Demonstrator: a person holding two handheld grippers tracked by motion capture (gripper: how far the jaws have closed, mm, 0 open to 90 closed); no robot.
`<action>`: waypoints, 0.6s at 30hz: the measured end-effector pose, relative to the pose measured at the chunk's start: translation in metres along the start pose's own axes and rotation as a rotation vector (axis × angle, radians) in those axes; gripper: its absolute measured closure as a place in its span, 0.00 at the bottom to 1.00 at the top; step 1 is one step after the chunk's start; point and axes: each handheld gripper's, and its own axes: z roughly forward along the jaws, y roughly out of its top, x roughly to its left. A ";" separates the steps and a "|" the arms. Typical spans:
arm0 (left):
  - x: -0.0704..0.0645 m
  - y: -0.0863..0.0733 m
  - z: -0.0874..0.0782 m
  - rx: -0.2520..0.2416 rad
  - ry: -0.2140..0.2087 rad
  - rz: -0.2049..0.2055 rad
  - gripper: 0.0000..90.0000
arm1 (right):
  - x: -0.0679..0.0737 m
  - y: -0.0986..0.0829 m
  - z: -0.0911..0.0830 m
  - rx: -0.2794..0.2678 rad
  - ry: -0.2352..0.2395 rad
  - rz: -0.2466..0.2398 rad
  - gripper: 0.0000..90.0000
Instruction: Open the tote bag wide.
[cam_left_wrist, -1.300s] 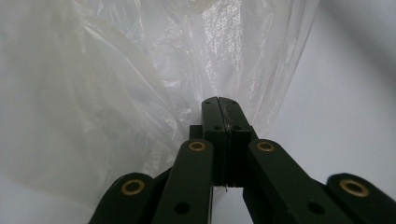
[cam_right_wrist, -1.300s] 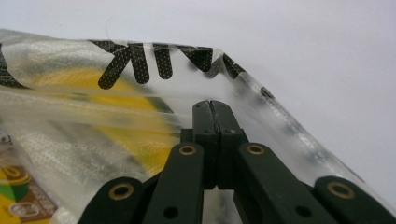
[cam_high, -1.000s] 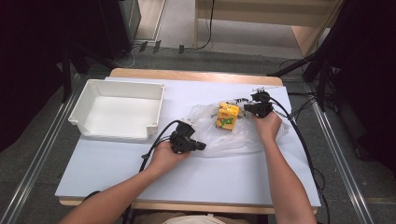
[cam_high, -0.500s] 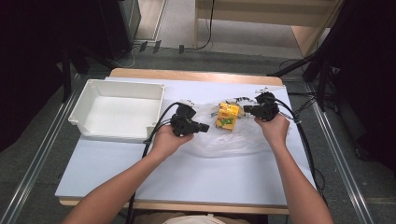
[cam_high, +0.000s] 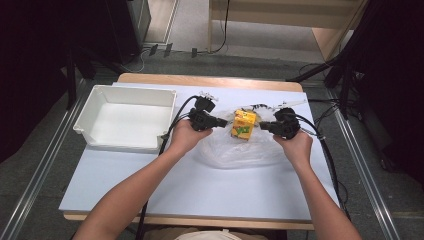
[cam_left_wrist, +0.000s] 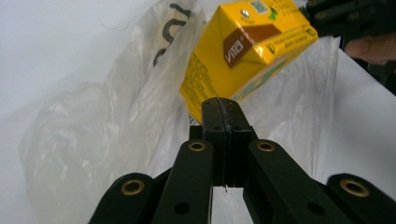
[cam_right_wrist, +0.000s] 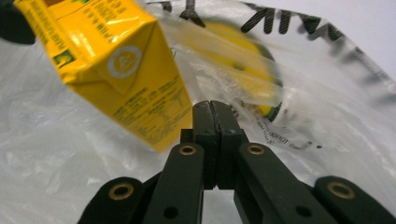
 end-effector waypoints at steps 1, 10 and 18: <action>0.000 0.003 0.002 0.001 0.002 0.004 1.00 | 0.001 -0.001 0.000 0.002 0.005 -0.004 1.00; 0.019 0.018 0.024 0.036 0.039 -0.010 1.00 | 0.002 -0.013 0.000 0.019 0.013 -0.009 1.00; 0.029 0.016 0.042 0.052 0.042 -0.027 1.00 | 0.001 -0.021 -0.002 0.021 0.015 -0.006 1.00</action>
